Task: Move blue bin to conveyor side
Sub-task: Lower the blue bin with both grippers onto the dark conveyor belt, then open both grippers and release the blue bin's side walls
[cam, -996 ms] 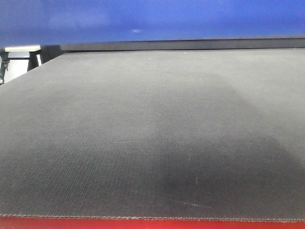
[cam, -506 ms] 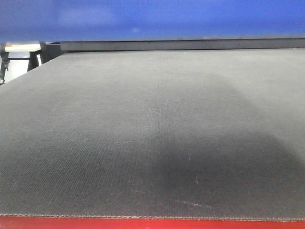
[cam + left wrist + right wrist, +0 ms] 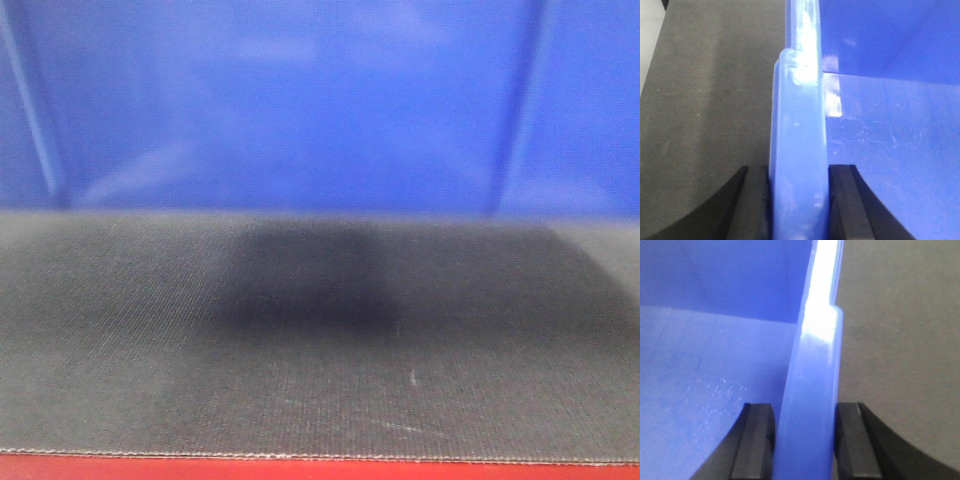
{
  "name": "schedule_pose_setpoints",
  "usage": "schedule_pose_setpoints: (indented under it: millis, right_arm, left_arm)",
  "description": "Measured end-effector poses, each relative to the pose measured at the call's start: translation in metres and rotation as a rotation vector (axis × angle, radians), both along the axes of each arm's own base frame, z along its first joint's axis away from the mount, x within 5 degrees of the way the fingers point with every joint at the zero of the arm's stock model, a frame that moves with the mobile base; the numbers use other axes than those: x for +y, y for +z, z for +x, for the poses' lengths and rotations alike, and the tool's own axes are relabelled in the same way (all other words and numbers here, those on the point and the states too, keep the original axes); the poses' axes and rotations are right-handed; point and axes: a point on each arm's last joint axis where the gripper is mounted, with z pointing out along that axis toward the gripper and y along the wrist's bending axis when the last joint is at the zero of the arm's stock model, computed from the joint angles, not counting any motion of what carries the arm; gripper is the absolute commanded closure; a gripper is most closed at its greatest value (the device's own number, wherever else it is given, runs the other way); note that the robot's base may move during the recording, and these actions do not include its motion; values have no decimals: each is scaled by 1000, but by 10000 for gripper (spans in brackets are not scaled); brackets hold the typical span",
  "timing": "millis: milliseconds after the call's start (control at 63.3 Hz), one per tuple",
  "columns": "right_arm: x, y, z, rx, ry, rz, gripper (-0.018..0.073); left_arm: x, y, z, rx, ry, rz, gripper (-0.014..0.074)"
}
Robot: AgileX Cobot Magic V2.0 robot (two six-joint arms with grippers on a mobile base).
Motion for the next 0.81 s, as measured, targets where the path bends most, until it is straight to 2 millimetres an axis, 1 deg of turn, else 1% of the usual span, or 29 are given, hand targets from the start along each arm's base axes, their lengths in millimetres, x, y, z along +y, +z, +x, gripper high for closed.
schedule_pose_setpoints:
  millis: [174, 316, 411, 569, 664, 806]
  right_arm:
    - [-12, -18, 18, 43, -62, -1, 638]
    - [-20, -27, 32, 45, -88, -11, 641]
    - [-21, -35, 41, 59, -88, -14, 641]
    - [-19, -49, 58, 66, -89, -18, 641]
    - [-19, -55, 64, 70, -90, -20, 641]
    - [-19, -65, 72, 89, -88, -43, 641]
  left_arm:
    - [-17, -22, 6, -1, -42, -3, 605]
    - [-23, -41, 9, 13, -34, -42, 605]
    - [-25, -49, 12, 1, -32, -59, 605]
    - [-27, -59, 26, -30, -31, -64, 605]
    - [-29, -72, 36, -7, -31, -53, 605]
    - [-31, -85, 45, 30, -30, -51, 605]
